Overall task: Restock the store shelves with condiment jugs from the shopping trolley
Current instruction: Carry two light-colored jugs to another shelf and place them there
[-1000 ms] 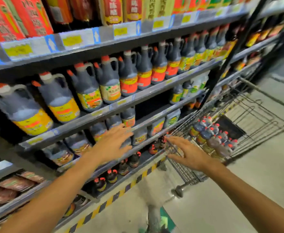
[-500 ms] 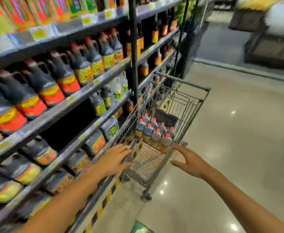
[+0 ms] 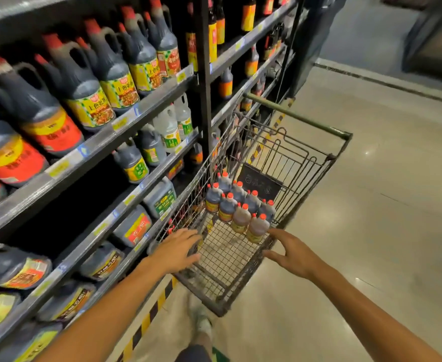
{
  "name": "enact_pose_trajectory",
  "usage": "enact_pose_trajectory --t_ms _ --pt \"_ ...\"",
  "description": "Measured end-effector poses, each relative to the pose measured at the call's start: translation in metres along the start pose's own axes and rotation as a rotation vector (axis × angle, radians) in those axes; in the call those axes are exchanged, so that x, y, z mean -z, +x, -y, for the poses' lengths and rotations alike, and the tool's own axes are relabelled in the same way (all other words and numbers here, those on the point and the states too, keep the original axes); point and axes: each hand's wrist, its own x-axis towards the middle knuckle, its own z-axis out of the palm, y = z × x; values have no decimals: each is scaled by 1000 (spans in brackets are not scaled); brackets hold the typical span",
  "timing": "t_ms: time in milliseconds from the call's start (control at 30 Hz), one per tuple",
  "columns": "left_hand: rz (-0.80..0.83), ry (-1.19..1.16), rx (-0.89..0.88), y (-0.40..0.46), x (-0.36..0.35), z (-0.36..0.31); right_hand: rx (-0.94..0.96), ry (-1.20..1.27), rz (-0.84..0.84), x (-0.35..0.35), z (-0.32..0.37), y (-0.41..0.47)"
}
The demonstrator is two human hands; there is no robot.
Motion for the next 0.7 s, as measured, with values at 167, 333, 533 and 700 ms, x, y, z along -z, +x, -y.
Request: enact_pose_trajectory --t_ms 167,333,533,700 --pt "78 -100 -10 73 0 28 -100 13 81 -5 -4 67" --pt "118 -124 -20 148 -10 51 -201 30 118 -16 -33 142" --pt "215 -162 16 229 -56 63 -281 4 151 -45 -80 256" --pt "251 -291 130 285 -126 62 -35 -359 101 -90 -119 331"
